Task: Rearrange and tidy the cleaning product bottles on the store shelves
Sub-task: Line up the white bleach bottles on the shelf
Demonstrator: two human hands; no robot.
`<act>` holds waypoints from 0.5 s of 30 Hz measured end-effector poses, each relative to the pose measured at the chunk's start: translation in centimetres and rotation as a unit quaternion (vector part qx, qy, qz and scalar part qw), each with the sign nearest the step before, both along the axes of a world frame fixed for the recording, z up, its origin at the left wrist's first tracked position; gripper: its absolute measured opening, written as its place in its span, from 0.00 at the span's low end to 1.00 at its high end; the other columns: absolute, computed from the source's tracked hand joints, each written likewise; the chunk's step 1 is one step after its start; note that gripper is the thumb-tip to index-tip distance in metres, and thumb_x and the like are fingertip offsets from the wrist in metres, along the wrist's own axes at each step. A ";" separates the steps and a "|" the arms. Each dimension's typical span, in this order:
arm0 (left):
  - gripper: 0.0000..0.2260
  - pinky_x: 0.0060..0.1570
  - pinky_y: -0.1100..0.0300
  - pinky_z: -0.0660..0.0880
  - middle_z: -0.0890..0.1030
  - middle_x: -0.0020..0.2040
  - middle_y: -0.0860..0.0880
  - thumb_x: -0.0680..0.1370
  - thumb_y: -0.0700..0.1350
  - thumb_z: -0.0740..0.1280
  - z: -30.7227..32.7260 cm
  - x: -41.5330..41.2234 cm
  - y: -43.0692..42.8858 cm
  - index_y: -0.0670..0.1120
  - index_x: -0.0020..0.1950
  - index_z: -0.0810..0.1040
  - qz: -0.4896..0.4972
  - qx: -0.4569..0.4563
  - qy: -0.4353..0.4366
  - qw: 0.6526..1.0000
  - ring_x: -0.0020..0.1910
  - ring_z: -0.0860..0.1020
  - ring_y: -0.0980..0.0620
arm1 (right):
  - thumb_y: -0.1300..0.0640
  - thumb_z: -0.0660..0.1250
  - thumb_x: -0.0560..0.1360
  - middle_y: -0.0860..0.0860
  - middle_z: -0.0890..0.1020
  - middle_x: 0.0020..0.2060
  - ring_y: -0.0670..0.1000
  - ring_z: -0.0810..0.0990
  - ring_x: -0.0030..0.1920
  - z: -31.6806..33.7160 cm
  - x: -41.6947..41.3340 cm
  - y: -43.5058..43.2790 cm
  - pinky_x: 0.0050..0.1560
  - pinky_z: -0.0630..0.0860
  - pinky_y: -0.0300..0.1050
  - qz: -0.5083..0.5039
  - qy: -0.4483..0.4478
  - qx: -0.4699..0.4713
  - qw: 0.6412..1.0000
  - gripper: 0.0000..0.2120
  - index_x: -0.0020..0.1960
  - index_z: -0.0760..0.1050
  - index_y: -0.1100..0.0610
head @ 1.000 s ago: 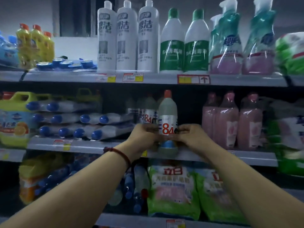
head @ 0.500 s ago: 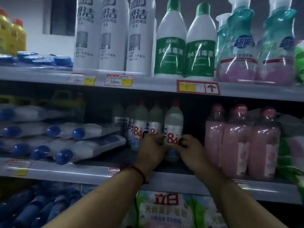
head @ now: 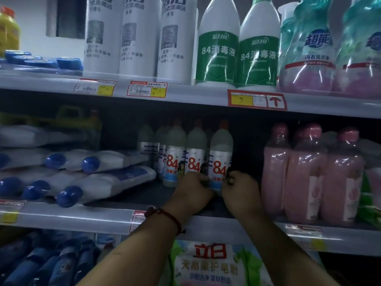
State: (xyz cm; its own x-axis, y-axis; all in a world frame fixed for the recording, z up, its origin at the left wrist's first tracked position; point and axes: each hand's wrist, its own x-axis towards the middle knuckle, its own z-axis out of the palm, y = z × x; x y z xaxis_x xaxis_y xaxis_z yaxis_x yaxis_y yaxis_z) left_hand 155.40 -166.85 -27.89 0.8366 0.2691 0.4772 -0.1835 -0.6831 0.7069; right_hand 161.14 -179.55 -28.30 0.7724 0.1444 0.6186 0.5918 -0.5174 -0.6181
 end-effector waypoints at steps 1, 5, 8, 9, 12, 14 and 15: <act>0.15 0.37 0.66 0.73 0.79 0.34 0.50 0.73 0.35 0.72 0.0 0.0 0.1 0.49 0.30 0.74 -0.003 0.000 0.002 1.000 0.37 0.77 0.55 | 0.61 0.65 0.79 0.56 0.82 0.51 0.49 0.80 0.47 0.1 -0.1 -0.1 0.38 0.70 0.32 0.021 0.010 -0.003 1.000 0.06 0.52 0.79 0.61; 0.14 0.47 0.59 0.78 0.80 0.39 0.49 0.75 0.36 0.70 0.0 0.4 0.4 0.50 0.33 0.75 -0.004 -0.013 0.017 1.000 0.45 0.80 0.50 | 0.62 0.67 0.77 0.49 0.82 0.51 0.47 0.80 0.49 0.2 -0.7 -0.4 0.38 0.69 0.28 0.093 0.041 0.005 0.995 0.08 0.56 0.78 0.58; 0.10 0.51 0.57 0.78 0.81 0.44 0.46 0.76 0.36 0.66 0.1 0.6 0.2 0.47 0.37 0.76 0.007 0.024 0.029 0.999 0.49 0.80 0.47 | 0.61 0.67 0.76 0.47 0.81 0.43 0.46 0.80 0.45 0.2 -0.8 -0.3 0.36 0.70 0.32 0.113 0.045 -0.004 0.993 0.03 0.48 0.77 0.55; 0.06 0.54 0.55 0.79 0.82 0.48 0.44 0.76 0.36 0.65 0.1 0.6 0.0 0.45 0.41 0.77 0.010 0.037 0.036 0.999 0.51 0.80 0.47 | 0.61 0.67 0.76 0.47 0.80 0.42 0.45 0.79 0.43 0.3 -0.7 -0.3 0.37 0.70 0.33 0.117 0.045 -0.007 0.992 0.02 0.47 0.76 0.55; 0.07 0.56 0.53 0.79 0.82 0.54 0.43 0.77 0.38 0.64 0.2 0.7 -0.3 0.41 0.53 0.80 0.004 0.053 0.055 0.997 0.54 0.80 0.46 | 0.60 0.67 0.76 0.48 0.82 0.46 0.44 0.80 0.45 0.3 -0.6 -0.2 0.40 0.73 0.35 0.129 0.059 -0.016 0.990 0.06 0.53 0.78 0.55; 0.10 0.51 0.57 0.77 0.82 0.54 0.44 0.78 0.39 0.64 0.3 0.8 -0.5 0.41 0.58 0.80 0.007 0.061 0.061 0.996 0.53 0.80 0.47 | 0.60 0.66 0.77 0.49 0.82 0.46 0.46 0.80 0.45 0.3 -0.6 -0.1 0.41 0.74 0.37 0.129 0.061 -0.023 0.989 0.06 0.52 0.78 0.55; 0.10 0.49 0.59 0.76 0.82 0.54 0.44 0.78 0.39 0.63 0.3 0.9 -0.6 0.41 0.58 0.81 0.007 0.059 0.060 0.996 0.52 0.79 0.48 | 0.61 0.65 0.77 0.49 0.81 0.44 0.47 0.80 0.44 0.3 -0.5 -0.1 0.41 0.74 0.38 0.126 0.061 -0.026 0.990 0.04 0.50 0.77 0.55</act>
